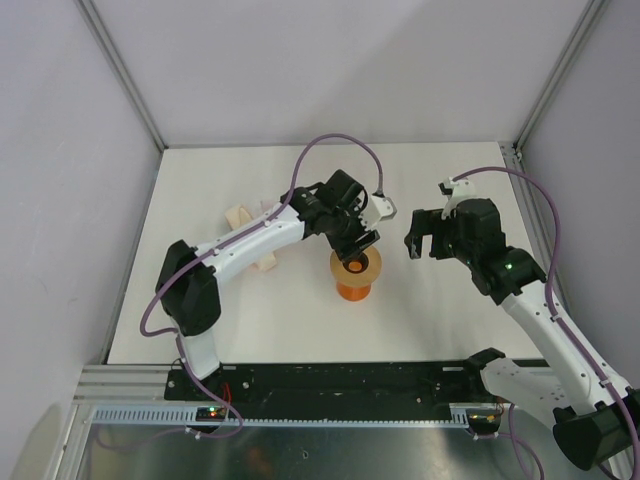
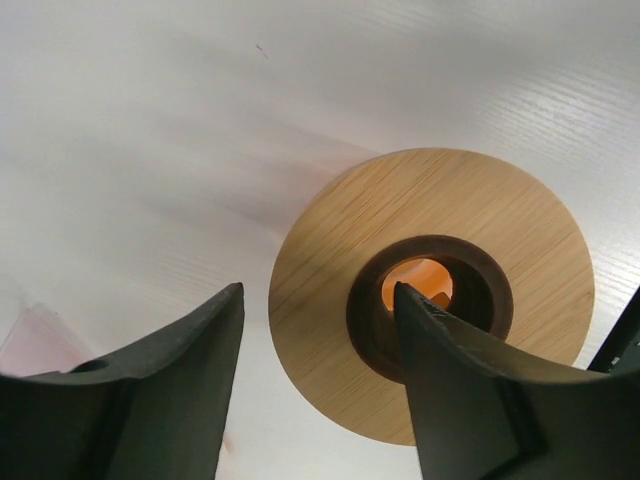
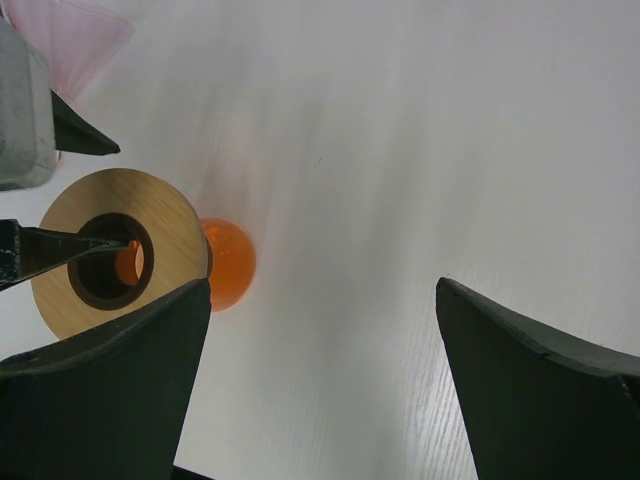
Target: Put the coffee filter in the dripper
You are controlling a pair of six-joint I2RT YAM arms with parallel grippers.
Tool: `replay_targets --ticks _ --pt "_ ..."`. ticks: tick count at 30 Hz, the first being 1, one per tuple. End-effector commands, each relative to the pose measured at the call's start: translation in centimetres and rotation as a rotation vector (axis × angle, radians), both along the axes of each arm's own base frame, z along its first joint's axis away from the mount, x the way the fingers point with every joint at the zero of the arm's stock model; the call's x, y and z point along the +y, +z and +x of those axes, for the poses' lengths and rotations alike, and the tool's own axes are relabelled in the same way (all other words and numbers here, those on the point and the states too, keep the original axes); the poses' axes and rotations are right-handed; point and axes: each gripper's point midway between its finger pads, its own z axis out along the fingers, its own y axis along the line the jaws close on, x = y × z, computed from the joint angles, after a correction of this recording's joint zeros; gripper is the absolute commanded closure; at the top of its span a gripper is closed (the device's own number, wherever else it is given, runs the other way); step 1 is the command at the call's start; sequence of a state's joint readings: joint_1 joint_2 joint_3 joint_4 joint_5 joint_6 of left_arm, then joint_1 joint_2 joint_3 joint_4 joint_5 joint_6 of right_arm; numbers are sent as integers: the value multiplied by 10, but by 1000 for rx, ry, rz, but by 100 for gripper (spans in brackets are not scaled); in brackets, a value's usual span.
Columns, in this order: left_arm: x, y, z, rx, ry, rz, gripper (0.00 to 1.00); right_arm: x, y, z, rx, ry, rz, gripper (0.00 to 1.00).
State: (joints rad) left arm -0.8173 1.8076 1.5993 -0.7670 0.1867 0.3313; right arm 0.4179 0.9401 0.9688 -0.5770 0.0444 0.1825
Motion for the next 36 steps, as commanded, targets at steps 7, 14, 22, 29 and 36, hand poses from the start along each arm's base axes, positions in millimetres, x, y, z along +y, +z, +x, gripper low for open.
replay_targets --ticks 7,14,22,29,36 --pt "-10 56 18 -115 -6 -104 26 17 -1 -4 18 50 66 1" --pt "17 114 42 -209 91 -200 20 20 1 -2 6 59 79 1" --pt "116 140 140 -231 508 -261 20 21 0 2 2 64 71 1" --pt "185 90 222 -204 830 -184 25 22 -10 4 32 68 46 1" --pt "159 56 192 -79 526 -208 33 12 -24 0 32 62 -5 1"
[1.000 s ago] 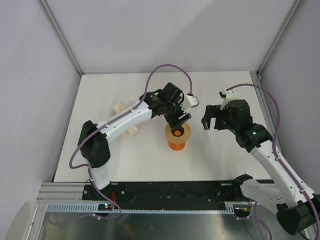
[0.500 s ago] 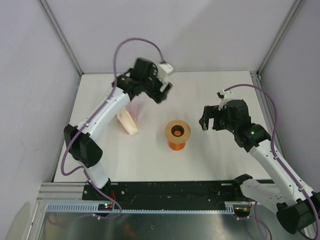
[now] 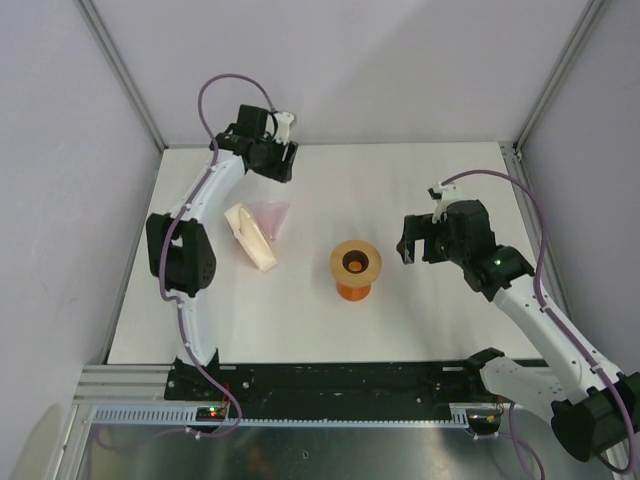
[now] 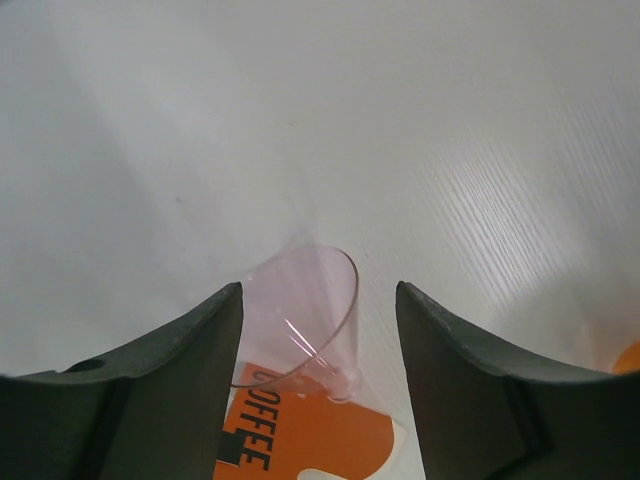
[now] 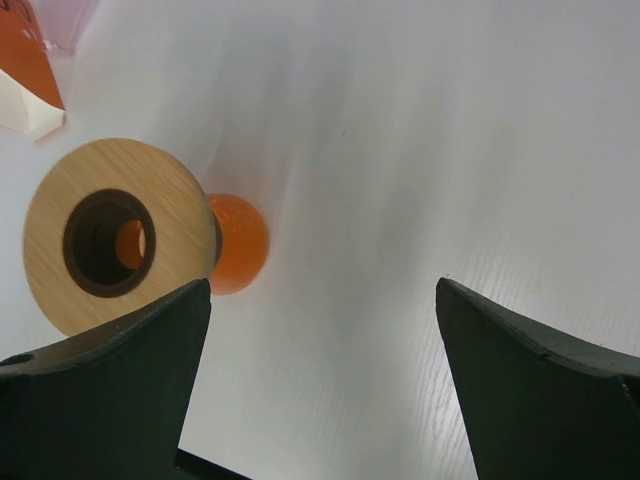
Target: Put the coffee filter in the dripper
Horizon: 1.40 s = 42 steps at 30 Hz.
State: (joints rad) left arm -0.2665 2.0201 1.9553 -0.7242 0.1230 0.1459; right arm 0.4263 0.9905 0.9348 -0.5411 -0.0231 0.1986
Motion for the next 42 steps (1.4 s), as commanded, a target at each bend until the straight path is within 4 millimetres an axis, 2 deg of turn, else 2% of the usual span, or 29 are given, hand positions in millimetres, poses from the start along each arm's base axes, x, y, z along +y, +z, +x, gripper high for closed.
replay_targets --ticks 1,5,14,20,25,29,31,36,38,42 --pt "-21 12 -31 -8 -228 -44 32 -5 -5 -1 -31 8 -35 1" --pt "-7 -12 -33 23 -226 49 33 -5 -12 0 -24 15 -49 1" --pt "-1 -60 -42 115 -357 177 28 -1 -16 2 -11 30 -44 1" --pt "-5 -92 -64 206 -463 202 28 -4 -17 0 -5 19 -49 1" --pt "-10 -103 -68 227 -513 207 31 -3 -17 -2 -5 18 -42 1" --pt "-14 -107 -71 237 -559 212 44 -3 -16 -2 -4 17 -39 1" --pt "-17 -107 -74 239 -576 210 55 -4 -16 -3 -3 15 -40 1" --pt "-24 -96 -78 223 -592 182 93 -4 -19 -3 5 12 -41 1" --pt "-28 -87 -78 208 -588 167 98 -4 -19 -3 3 13 -36 1" --pt "-43 -58 -79 147 -590 149 100 0 -16 -2 -6 24 -20 1"
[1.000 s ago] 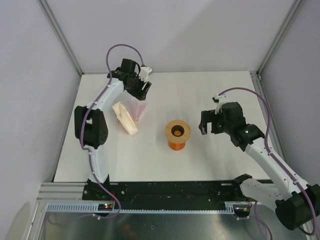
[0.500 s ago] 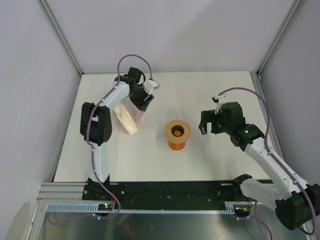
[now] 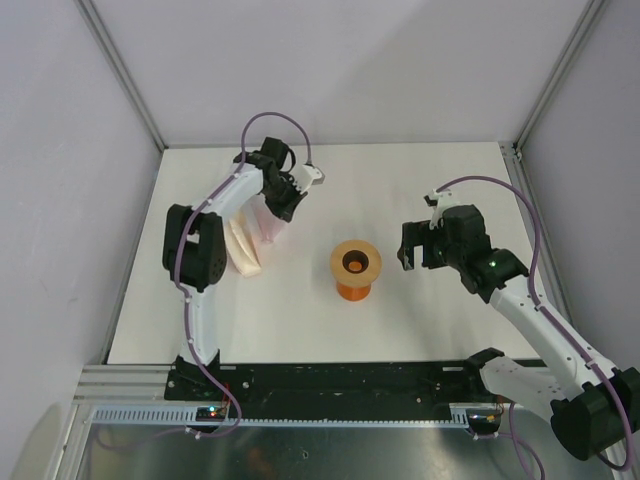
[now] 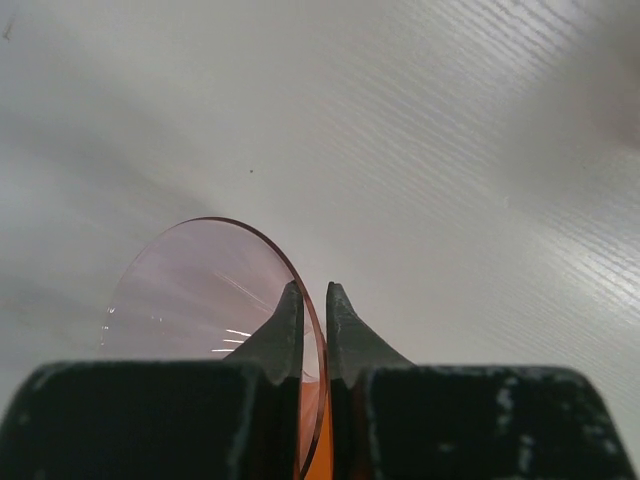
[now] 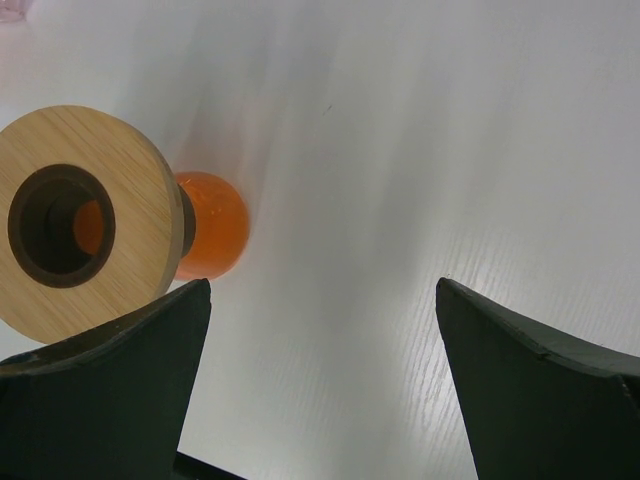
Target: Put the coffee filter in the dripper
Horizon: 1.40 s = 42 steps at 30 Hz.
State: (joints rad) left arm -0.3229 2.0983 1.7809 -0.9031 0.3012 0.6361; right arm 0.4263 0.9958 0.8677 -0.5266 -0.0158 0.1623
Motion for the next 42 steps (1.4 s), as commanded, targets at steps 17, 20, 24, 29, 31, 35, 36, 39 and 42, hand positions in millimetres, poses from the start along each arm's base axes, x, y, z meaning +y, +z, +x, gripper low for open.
replay_targets --ticks 17,20,24,29,31,35,36,39,42 --pt "-106 223 -127 -536 -530 -221 100 25 148 51 -336 60 392 1" --pt "-111 238 -156 -543 -596 -261 100 48 165 55 -333 129 425 2" --pt "-114 246 -178 -532 -638 -273 100 86 185 46 -342 274 486 4" --pt "-121 245 -191 -515 -670 -267 100 119 189 36 -311 376 539 8" --pt "-126 243 -194 -509 -683 -261 100 129 182 37 -277 393 539 10" --pt "-133 241 -200 -506 -703 -252 100 139 164 43 -211 389 517 15" --pt "-135 242 -200 -506 -705 -252 100 142 158 44 -192 393 513 17" --pt "-138 243 -202 -507 -713 -253 100 151 149 45 -153 416 517 21" --pt "-138 242 -202 -510 -714 -243 100 164 145 42 -117 462 533 29"
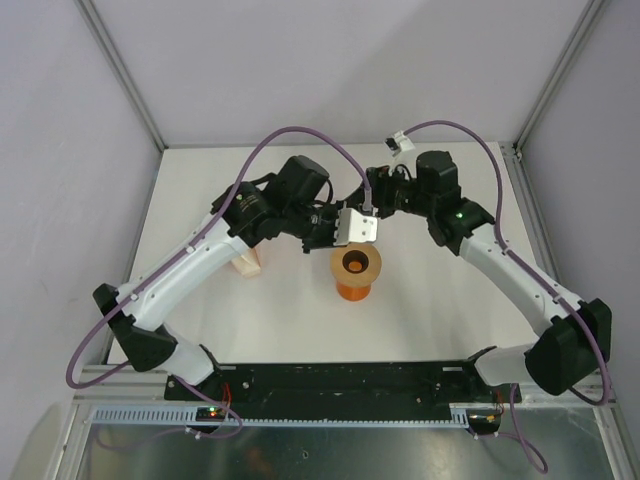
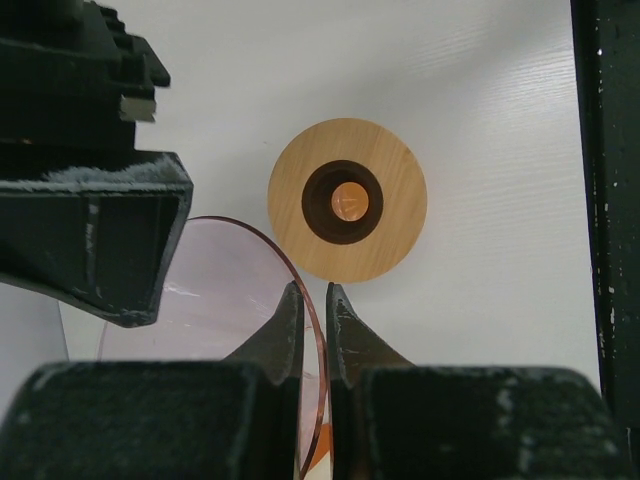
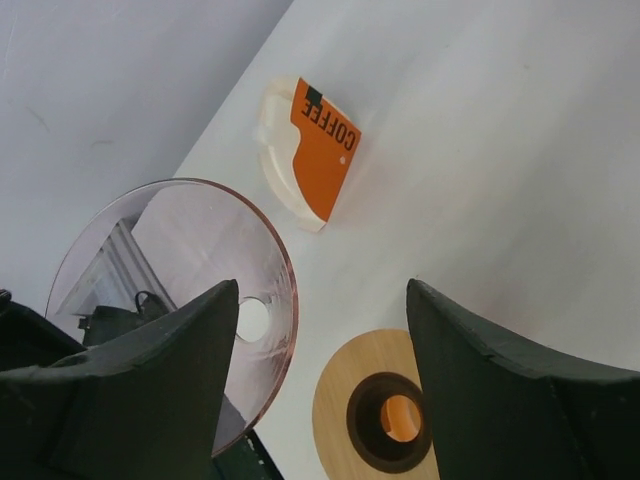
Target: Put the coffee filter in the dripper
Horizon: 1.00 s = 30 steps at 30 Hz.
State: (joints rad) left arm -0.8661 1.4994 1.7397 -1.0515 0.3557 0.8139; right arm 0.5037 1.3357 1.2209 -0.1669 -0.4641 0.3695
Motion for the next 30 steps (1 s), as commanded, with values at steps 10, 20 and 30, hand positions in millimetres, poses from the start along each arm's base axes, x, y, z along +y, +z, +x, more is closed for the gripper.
replay_targets --ticks 10,20,30 --pt "-3 25 7 -102 -3 -30 100 41 0 -23 92 249 51 59" --pt "2 25 13 -99 66 -20 83 21 -1 -16 76 162 -14 100" --pt "-2 84 21 -19 303 -227 22 -29 27 6 -70 -154 -108 100"
